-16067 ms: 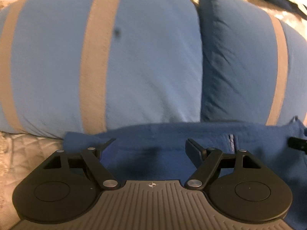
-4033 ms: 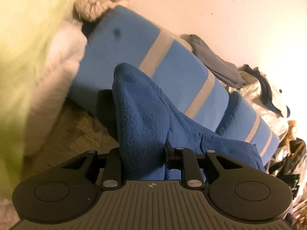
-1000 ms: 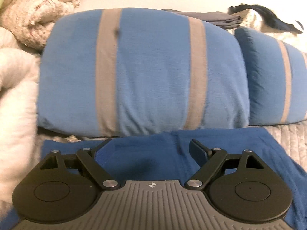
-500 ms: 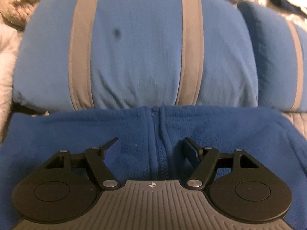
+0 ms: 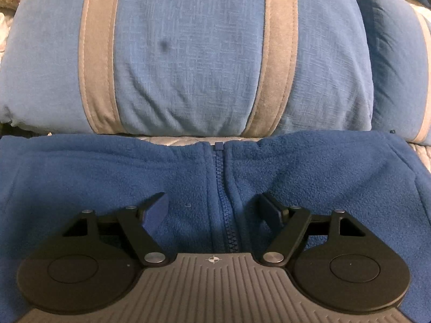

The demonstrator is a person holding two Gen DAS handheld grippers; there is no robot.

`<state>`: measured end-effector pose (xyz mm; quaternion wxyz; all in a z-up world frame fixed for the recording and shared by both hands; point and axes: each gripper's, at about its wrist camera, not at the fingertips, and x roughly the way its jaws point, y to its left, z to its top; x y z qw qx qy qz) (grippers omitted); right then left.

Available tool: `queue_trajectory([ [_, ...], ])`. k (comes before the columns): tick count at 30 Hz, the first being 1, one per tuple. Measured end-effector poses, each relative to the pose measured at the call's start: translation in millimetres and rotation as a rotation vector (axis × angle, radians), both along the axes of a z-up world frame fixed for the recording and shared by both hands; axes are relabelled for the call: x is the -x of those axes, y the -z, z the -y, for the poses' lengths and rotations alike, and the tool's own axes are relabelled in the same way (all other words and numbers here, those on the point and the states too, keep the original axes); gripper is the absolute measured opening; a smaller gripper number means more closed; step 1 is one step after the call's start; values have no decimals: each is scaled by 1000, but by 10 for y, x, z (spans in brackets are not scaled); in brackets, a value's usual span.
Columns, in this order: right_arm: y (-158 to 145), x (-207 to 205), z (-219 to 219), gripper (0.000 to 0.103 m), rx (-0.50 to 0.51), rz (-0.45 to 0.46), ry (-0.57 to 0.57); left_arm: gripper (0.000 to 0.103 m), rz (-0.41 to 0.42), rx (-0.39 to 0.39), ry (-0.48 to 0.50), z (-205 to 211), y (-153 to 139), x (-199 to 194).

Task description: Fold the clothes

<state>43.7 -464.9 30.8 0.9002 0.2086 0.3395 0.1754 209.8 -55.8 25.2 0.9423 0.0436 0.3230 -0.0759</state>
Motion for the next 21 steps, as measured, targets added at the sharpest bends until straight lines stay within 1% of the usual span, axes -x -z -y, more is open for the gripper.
queue_trajectory([
  [3,15,-11,-1,103,39,-8,22,76,18,-23,-7,60,-16,41],
  [5,27,-22,-1,103,59,-11,31,79,29,-69,-25,127,-55,79],
  [6,34,-27,-2,103,65,-14,34,83,35,-91,-34,161,-75,97],
  [9,46,-28,-23,103,91,-8,37,84,33,-132,-62,232,-168,152],
  [12,58,-28,-45,103,116,-1,38,84,-8,-116,-112,269,-300,161],
  [14,52,-23,-43,103,112,4,34,84,-15,-80,-135,331,-386,235],
  [17,52,-19,-31,103,113,6,36,84,17,-12,-114,485,-523,337],
  [20,64,-28,-12,103,114,-5,48,84,48,14,-81,752,-631,458],
  [21,68,-29,-4,103,112,-10,52,84,59,11,-67,855,-648,482],
])
